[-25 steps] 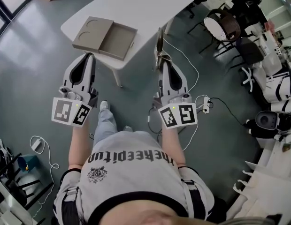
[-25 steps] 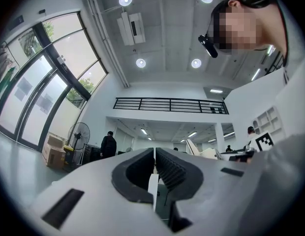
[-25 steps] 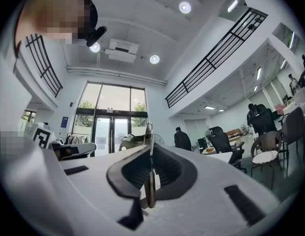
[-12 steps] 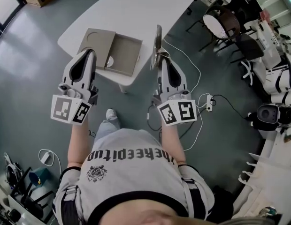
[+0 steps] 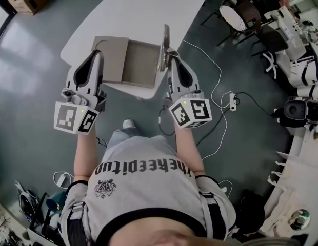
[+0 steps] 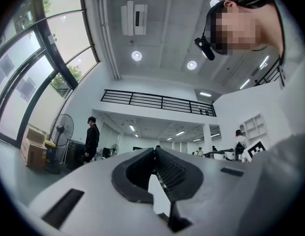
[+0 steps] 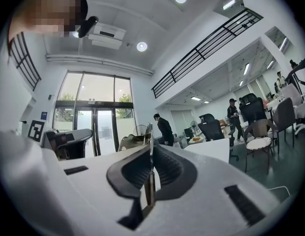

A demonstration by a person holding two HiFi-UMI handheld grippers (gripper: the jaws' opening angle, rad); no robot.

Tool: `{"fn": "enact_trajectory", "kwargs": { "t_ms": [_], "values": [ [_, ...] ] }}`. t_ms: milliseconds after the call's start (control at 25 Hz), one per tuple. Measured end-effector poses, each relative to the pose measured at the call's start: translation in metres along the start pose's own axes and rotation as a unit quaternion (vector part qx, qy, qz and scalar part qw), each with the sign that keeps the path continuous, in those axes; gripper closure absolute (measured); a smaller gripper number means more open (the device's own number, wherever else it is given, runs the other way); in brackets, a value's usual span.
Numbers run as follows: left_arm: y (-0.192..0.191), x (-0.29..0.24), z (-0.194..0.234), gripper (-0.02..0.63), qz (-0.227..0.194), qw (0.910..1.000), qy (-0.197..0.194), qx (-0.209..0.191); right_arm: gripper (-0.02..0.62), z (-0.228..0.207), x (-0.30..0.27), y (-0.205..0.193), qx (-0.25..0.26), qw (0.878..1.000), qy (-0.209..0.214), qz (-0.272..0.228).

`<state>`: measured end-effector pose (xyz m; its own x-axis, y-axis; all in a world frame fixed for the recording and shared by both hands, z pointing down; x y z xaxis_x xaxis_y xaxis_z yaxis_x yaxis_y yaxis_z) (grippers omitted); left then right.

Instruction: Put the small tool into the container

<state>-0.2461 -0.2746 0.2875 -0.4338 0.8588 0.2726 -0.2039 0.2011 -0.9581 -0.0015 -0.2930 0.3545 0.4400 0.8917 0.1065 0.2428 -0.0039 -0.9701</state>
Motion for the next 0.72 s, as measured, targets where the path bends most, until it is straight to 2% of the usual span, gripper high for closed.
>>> {"fn": "enact_trajectory", "kwargs": {
  "t_ms": [360, 720],
  "values": [
    [-0.020, -0.016, 0.039, 0.592, 0.016, 0.9996, -0.016, 0.018, 0.594, -0.001, -0.043, -0.068, 0.005, 0.995, -0.028, 0.096],
    [-0.040, -0.021, 0.057, 0.592, 0.035, 0.9987, -0.020, 0.030, 0.594, -0.013, -0.068, -0.140, 0.032, 0.977, -0.050, 0.204]
  ]
}}
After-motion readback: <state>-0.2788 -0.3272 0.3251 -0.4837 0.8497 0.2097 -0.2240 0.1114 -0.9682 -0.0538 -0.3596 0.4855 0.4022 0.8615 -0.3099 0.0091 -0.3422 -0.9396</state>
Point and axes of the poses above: the fingertips, and each gripper's own axes: x backward along the fingers, z to its left, y out of its top, the point moved 5 cm from there along x, backward along the fingers, and after that the axes turned 2 degrees about -z, right-handed, at the moved point
